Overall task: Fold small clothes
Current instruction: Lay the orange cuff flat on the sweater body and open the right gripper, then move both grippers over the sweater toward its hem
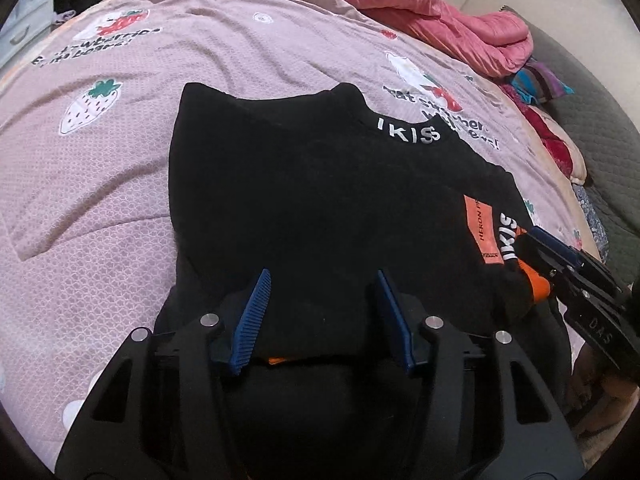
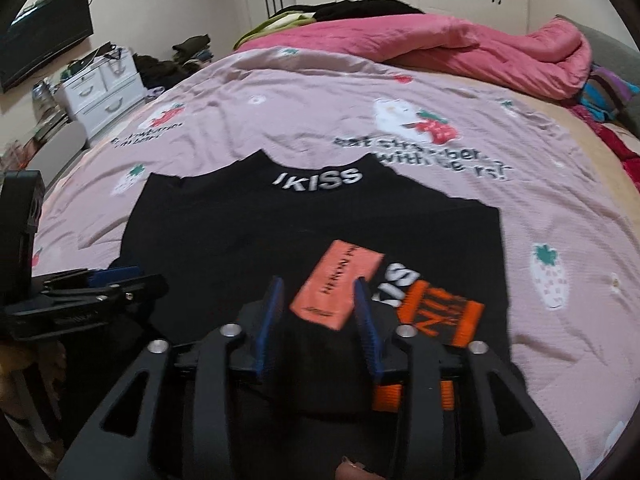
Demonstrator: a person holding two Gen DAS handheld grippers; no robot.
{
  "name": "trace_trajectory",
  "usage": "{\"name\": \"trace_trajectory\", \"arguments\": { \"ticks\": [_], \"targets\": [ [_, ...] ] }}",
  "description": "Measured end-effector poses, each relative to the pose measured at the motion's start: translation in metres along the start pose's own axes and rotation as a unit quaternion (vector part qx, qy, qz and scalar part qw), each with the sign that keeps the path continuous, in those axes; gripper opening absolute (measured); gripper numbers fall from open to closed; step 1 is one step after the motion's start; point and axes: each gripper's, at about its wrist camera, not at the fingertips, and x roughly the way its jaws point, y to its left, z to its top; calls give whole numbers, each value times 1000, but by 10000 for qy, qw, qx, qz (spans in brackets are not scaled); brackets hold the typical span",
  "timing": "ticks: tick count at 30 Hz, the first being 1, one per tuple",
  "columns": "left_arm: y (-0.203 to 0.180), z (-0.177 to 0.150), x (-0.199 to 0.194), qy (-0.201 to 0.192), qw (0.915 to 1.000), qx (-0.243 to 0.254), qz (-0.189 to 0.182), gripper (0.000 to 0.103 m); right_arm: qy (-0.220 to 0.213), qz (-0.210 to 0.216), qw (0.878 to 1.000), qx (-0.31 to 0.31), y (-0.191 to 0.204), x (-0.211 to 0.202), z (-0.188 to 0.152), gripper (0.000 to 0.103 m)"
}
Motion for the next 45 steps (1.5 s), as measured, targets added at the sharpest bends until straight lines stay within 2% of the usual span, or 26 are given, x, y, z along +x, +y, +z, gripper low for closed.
{"name": "trace_trajectory", "arguments": {
  "ticks": [3,5,8,10,13,18,20,23,28,30,38,42,43,44,45],
  "targets": [
    [1,0,0,-19,10000,-35,-40,46,124,68,9999,30,1,6,-1,45],
    [2,-1,0,-38,9999,-69,-75,46,387,58,9992,97,-3,15,-5,45],
    [3,-2,-1,-47,9999,-72,-114,46,729,-211,9967,287,-18,27,-18,44],
    [3,-2,-1,-45,9999,-73,-126,46,647,-63,9968,465,-25,27,-23,44],
    [2,-3,0,-43,9999,-41,-93,46,593,-162,9973,413,-20,24,-25,46],
    [2,-3,-2,-32,9999,-50,-117,46,403,6,9981,457,-16,7,-25,71],
    [2,-4,-2,-41,9999,-61,-126,46,332,7,9979,547,-18,0,-25,72],
    [2,-5,-4,-58,9999,-93,-121,46,262,4,9973,691,-23,-10,-28,81],
    [0,-7,-13,-133,9997,-146,-139,47,153,-22,9963,849,-31,-25,-33,91],
    [-1,-7,-17,-161,9996,-152,-161,50,92,-68,9960,891,-33,-30,-35,96],
    [-8,-8,-34,-345,9993,-114,-105,69,-170,-269,9965,767,-33,-46,-38,99],
    [-10,-7,-44,-450,9989,-114,-101,72,-256,-242,9964,776,-33,-52,-37,99],
    [-10,-7,-47,-483,9987,-132,-95,78,-272,-240,9964,769,-33,-53,-37,99],
    [-10,-7,-49,-518,9985,-150,-58,94,-289,-251,9963,763,-32,-54,-36,99],
    [-9,-7,-51,-568,9982,-167,-23,94,-315,-279,9963,747,-32,-56,-36,99]
  ]
}}
